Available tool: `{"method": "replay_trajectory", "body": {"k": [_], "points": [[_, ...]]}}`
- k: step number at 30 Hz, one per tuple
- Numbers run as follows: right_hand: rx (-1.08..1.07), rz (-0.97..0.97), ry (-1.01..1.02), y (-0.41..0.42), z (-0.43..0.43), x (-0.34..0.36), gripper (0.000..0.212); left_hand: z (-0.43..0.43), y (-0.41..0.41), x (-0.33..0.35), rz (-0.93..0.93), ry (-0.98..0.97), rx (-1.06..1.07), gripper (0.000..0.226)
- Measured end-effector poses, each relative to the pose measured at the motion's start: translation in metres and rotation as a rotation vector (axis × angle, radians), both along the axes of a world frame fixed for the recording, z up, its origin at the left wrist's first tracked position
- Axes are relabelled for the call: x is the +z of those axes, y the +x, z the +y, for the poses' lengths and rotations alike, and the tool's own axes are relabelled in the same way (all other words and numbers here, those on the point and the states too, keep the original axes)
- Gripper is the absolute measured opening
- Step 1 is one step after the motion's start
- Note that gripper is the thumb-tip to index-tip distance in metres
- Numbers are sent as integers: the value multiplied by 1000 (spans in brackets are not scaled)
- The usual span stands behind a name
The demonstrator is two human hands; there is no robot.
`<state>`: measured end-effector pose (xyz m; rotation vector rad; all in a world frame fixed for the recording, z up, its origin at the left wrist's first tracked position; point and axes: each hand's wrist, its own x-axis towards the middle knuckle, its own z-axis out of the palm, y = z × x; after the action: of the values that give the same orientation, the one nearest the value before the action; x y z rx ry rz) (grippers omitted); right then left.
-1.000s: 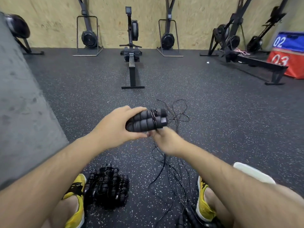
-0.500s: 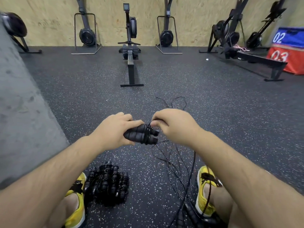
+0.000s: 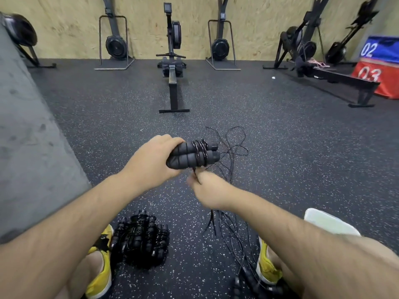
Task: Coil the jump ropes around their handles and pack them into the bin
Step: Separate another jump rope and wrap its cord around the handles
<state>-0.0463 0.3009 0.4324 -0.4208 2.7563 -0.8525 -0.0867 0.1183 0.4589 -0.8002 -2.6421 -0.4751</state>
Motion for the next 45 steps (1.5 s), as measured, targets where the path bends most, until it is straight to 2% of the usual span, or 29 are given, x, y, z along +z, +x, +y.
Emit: {"method": "replay_trajectory", "body": {"k": [3,6,10,13,15,18,20,22,24,26,28,30,33,36,38,41,43,45], "points": [[-6,-112,17,9,-4,3,24,-9,-19,-14,94,-136,102,40],[65,-87,81,19,0,25,24,-15,-28,-26,112,-254,109,43],[83,259,320,15,12,48,18,-18,-24,-36,36,-290,38,51],[15,452,312,-4,27,55,19,-14,-15,-32,-52,-292,-109,51],[5,421,195,-19,40,52,15,-9,-4,-25,-110,-232,-212,53],[27,270,-13,-34,51,37,9,-6,11,-12,-160,-115,-263,53],[37,141,-140,-33,51,26,20,-7,20,-3,-166,-50,-259,53],[74,50,-153,-23,45,16,33,-6,25,4,-227,109,-239,54],[114,2,-100,-11,29,9,25,-3,25,9,-253,270,-216,53],[96,-9,-129,-2,11,3,20,2,20,10,-167,250,-187,48],[39,-86,-150,4,-1,-4,26,3,11,4,-68,168,-92,45],[58,-139,-37,11,-6,-5,31,-1,-2,-4,31,59,43,47],[118,-48,80,23,-3,12,29,-12,-19,-18,124,-177,145,46],[120,260,295,22,8,33,24,-16,-23,-28,84,-318,112,47],[77,458,356,14,19,43,23,-14,-19,-31,24,-338,23,51],[35,522,289,-8,33,48,22,-6,-2,-27,-76,-265,-195,39],[19,451,211,-24,44,48,20,0,15,-17,-173,-159,-275,35],[5,328,81,-35,52,44,16,3,31,-3,-262,7,-268,40]]}}
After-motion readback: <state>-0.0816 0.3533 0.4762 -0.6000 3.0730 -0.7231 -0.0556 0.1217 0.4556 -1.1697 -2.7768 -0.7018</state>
